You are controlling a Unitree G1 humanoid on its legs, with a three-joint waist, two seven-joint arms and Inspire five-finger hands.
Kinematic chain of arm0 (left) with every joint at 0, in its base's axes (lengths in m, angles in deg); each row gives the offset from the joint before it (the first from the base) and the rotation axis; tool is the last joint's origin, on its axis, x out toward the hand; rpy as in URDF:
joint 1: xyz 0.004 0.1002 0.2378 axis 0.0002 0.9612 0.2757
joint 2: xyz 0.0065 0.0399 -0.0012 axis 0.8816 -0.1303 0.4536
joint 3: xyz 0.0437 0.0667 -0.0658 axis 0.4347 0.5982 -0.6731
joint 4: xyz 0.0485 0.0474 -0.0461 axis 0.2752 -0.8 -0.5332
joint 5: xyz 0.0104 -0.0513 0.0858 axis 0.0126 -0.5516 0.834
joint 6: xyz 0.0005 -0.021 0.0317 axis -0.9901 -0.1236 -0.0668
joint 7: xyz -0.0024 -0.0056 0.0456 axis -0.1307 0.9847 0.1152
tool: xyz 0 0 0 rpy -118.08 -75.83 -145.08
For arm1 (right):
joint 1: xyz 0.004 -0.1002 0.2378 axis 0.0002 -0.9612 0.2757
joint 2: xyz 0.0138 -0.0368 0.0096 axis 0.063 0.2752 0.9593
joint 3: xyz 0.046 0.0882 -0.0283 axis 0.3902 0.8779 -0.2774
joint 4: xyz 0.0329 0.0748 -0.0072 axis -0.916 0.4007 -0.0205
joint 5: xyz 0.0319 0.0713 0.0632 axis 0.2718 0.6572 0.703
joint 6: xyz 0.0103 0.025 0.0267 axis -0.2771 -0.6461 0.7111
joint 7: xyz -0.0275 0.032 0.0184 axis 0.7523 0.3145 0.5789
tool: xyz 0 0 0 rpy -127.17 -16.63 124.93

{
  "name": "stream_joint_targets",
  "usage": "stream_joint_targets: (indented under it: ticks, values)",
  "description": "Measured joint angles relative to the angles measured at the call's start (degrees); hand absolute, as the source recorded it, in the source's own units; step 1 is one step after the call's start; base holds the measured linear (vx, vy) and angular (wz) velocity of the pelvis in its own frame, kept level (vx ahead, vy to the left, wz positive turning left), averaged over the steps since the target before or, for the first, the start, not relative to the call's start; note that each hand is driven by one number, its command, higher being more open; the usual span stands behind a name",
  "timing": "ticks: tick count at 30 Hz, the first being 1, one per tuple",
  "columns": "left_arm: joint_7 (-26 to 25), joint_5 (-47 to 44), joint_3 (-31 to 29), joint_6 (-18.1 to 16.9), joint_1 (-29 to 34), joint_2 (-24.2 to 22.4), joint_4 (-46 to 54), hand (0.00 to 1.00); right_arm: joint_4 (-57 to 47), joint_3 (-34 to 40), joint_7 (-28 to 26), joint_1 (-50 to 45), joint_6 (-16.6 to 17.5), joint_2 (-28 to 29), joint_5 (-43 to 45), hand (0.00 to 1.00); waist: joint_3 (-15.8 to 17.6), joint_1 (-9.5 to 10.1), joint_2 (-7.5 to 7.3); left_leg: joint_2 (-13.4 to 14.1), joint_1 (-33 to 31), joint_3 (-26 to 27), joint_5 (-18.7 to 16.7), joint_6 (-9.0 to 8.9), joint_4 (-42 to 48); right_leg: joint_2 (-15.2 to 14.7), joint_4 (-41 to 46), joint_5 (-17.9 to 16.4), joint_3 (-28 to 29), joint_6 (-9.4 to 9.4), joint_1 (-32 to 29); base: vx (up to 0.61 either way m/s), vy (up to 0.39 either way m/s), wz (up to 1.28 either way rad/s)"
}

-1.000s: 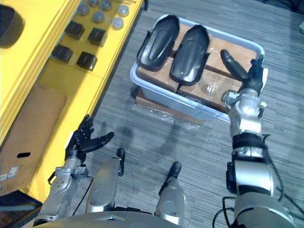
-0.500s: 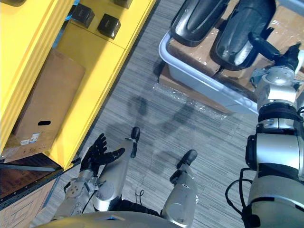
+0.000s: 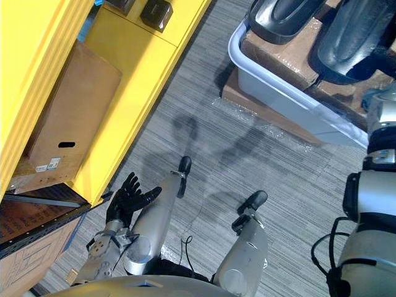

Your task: Walk over and take three plastic housings, then place them on the shelf

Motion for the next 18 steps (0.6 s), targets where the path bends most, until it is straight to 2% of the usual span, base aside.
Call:
stream_joint_targets:
  ticks: [4, 5, 10, 12, 14, 16, 18]
  values:
    - [-0.15, 0.0, -0.66, -0.81, -0.01, -0.41, -0.09, 1.0, 0.12, -0.01, -2.73, -0.06, -1.8, -0.86, -2.88, 0.0, 0.0, -0.11, -0.01, 0.7, -0.67, -0.31, -0.05, -0.1, 0.41, 0.26, 0.85, -0.55, -0.37, -0.25, -0.48, -0.01, -0.017, 0.01]
    - [-0.13, 0.01, -1.04, -0.81, -0.01, -0.62, -0.05, 1.0, 0.51, -0.04, -5.66, -0.77, -3.22, -0.59, -2.78, 0.0, 0.0, -0.06, -0.01, 0.77, -0.66, -0.35, -0.05, -0.11, 0.42, 0.27, 1.11, -0.77, -0.45, -0.29, -0.47, 0.0, -0.036, 0.05]
    - [-0.4, 0.25, -4.09, -0.86, 0.01, -1.64, 0.26, 1.0, 0.61, 1.87, -8.61, -3.29, -2.57, 0.99, -3.51, 0.0, 0.11, -0.34, -0.17, 0.94, -0.8, -0.69, -0.05, -0.15, 0.75, 0.22, 2.19, -1.4, -0.8, -0.42, -0.53, 0.0, -0.024, 0.03]
    - [-0.57, 0.25, -4.96, -0.95, 0.02, -1.7, 0.8, 1.0, 0.57, 2.82, -9.91, -4.21, -0.44, 1.44, -4.63, 0.0, 0.18, -0.49, -0.38, 1.04, -0.79, -0.79, 0.0, -0.18, 0.79, 0.22, 2.58, -1.55, -0.88, -0.5, -0.53, 0.0, 0.0, 0.0]
    - [-0.58, 0.27, -6.08, -1.02, 0.14, -1.68, 1.51, 1.0, 0.57, 3.07, -11.42, -4.82, 0.66, 2.13, -5.08, 0.0, 0.15, -0.94, -1.22, 1.11, -0.76, -0.82, 0.21, -0.29, 0.6, 0.24, 2.61, -1.56, -0.97, -0.52, -0.54, 0.0, 0.0, 0.0]
    - [-0.53, 0.3, -7.94, -1.75, 0.53, -1.5, 2.22, 1.0, 0.56, 4.99, -12.88, -7.75, 4.29, 5.25, -5.13, 0.0, 0.06, -1.8, -3.57, 1.32, -0.29, -0.86, 0.46, -0.42, 0.16, 0.36, 2.55, -1.64, -1.27, -0.65, -0.13, 0.0, 0.0, 0.0]
    - [-0.5, 0.53, -8.1, -1.94, 0.53, -1.29, 2.53, 1.0, 0.6, 5.31, -12.86, -9.51, 6.63, 7.33, -5.16, 0.0, 0.08, -2.38, -4.7, 1.45, 0.66, -0.84, 0.65, -0.5, -0.27, 0.46, 2.35, -1.65, -1.47, -0.68, 0.72, 0.0, -0.011, 0.02]
